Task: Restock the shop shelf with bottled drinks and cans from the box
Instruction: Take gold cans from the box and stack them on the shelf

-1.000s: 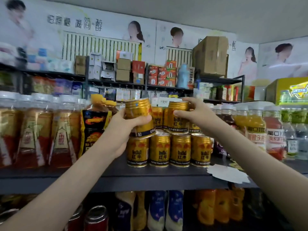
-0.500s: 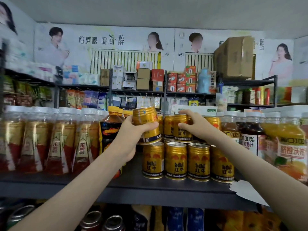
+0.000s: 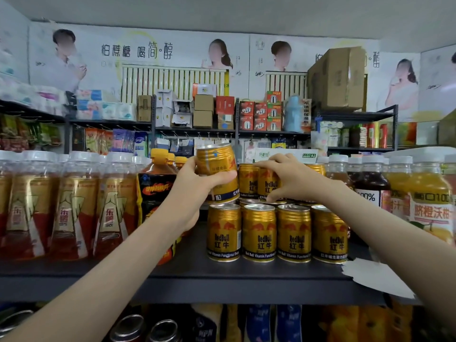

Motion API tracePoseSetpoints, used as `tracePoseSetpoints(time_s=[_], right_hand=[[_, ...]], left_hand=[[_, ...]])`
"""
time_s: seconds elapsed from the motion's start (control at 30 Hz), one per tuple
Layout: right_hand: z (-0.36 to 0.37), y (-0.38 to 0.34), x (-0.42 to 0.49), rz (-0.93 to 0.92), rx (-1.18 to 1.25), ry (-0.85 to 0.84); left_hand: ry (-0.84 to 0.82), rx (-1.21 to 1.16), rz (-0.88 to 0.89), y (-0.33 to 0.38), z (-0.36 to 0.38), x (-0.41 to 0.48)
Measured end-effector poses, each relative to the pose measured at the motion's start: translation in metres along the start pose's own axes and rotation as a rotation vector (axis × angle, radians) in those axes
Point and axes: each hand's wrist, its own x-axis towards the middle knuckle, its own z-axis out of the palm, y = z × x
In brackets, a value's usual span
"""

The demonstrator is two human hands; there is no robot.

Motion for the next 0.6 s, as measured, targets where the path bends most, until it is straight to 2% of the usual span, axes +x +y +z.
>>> tracePoseSetpoints(time_s=[0.3, 0.53, 0.6], right_hand=[[-0.008, 0.008, -0.005, -0.031, -0.302, -0.026], [-0.007, 0.013, -0.012, -0.034, -0.316, -0.033], [-0.011, 0.005, -0.012, -0.067, -0.156, 0.068]], left_hand=[[-0.020, 0.008, 0.008, -0.004, 0.010, 0.010], [-0.055, 0.052, -0.001, -0.009, 0.018, 0.015], [-0.081, 0.088, -0.002, -0.009, 0.021, 0.017]])
